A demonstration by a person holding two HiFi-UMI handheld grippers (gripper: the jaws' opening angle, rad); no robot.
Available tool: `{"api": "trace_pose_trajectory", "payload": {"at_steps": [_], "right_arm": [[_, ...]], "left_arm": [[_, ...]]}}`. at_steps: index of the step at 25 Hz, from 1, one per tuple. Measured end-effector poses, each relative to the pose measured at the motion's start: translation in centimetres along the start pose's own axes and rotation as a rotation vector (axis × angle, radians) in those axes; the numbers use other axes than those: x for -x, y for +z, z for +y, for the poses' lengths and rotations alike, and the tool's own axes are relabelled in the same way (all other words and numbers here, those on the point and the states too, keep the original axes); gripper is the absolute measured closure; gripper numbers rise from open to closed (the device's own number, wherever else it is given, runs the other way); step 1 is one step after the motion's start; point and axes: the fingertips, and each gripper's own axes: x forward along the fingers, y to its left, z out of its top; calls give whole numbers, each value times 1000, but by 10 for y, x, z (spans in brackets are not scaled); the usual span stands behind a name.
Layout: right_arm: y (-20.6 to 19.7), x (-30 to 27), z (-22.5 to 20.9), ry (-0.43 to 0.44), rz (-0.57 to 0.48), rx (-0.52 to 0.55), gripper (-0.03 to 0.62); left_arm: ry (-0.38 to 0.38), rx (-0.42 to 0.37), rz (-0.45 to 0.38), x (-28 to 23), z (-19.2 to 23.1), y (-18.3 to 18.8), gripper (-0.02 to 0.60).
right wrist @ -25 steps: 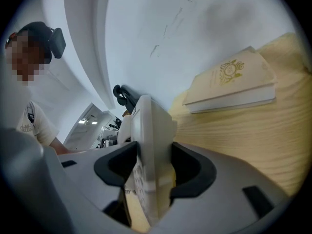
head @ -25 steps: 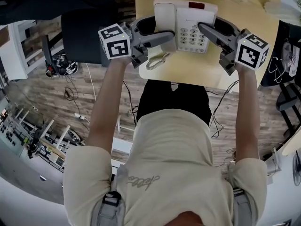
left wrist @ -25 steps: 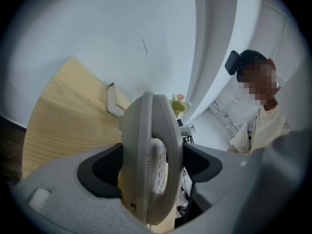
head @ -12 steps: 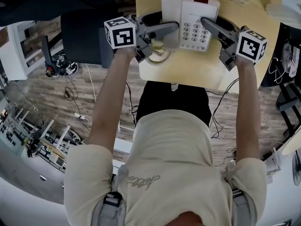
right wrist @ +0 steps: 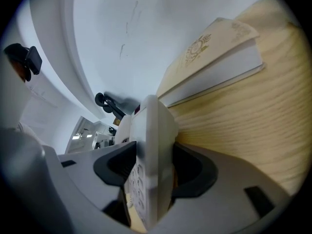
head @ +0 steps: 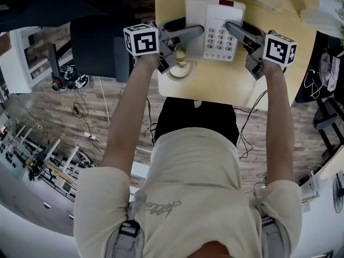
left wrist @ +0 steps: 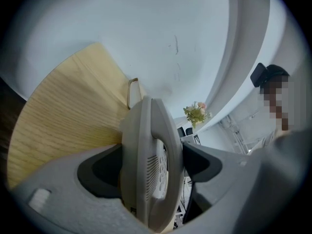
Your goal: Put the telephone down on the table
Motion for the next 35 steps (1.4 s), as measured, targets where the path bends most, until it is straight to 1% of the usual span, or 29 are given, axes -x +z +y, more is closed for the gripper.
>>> {"api": "trace_pose_trajectory", "payload": {"at_steps": [5, 9, 12, 17, 19, 22, 24, 27, 29, 31, 32, 33, 34, 35], "right_arm": [[1, -4, -5, -51, 6, -22, 362], [1, -3, -4, -73, 7, -24, 363], [1, -1, -3, -90, 11, -25, 364], [6, 13, -5, -160, 12, 24, 365], [6, 19, -4, -161, 11, 23, 365], [-1, 22, -2, -151, 14, 15, 367], [-3, 23, 3, -156, 0, 20, 367], [-10, 29, 13, -161, -17, 31, 368], [-15, 34, 18, -174, -20, 52, 368], [-21, 41, 23, -199, -16, 89, 372], [-24, 45, 26, -211, -10, 109, 385], [-28, 48, 31, -220, -5, 128, 417], [-31, 52, 36, -226, 0, 150, 442], [-35, 56, 42, -234, 2, 174, 468]], "left_arm": [[24, 29, -1, -1, 6, 1, 195], [47, 40, 5, 2, 10, 0, 195], [48, 53, 0, 3, 10, 0, 195], [46, 52, 5, 5, 7, 0, 195], [38, 51, 5, 4, 3, 1, 195], [47, 41, 7, 5, 4, 1, 195], [38, 41, -15, 8, 0, 5, 195], [4, 57, -87, 22, -10, 15, 195], [15, 41, -120, 32, -13, 20, 195], [42, 2, -130, 41, -16, 20, 196], [53, -20, -131, 45, -19, 18, 196], [64, -48, -131, 50, -24, 15, 202], [75, -82, -131, 55, -29, 12, 223], [87, -123, -136, 61, -36, 10, 312]]}}
